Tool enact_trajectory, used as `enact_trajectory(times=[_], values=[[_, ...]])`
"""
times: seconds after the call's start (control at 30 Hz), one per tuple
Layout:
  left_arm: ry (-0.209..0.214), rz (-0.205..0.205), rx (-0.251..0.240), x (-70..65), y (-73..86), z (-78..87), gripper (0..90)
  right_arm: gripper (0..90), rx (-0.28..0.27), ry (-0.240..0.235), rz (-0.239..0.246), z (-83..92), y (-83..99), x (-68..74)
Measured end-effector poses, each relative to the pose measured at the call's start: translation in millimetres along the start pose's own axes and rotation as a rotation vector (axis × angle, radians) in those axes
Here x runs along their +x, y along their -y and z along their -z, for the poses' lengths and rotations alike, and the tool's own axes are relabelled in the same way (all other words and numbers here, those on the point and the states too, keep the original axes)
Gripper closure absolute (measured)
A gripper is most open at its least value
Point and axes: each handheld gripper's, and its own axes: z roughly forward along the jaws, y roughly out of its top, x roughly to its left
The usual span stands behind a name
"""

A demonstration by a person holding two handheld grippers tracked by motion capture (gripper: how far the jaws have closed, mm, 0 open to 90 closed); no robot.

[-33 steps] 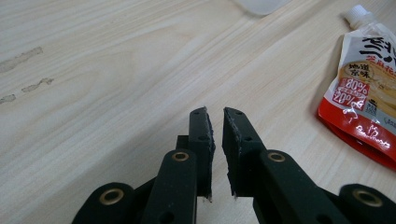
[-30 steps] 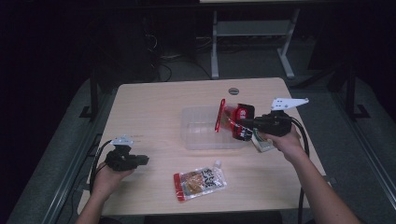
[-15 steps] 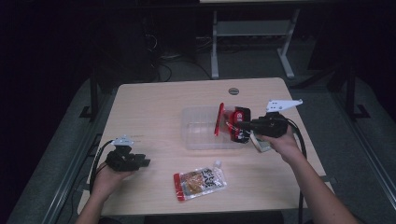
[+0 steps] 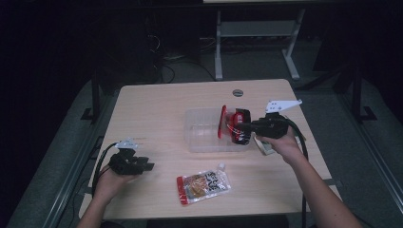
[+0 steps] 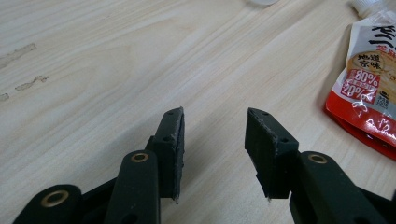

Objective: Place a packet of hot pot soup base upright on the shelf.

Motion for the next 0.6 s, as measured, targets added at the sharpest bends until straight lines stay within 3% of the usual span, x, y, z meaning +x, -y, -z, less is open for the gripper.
enact_trajectory(times=[0.6], values=[[0.016,-0.006,0.001,-2.9,-0.3,-2.9,55.1,89.8,0.016,0.001,-0.010,-20.3,-4.5,-5.5]])
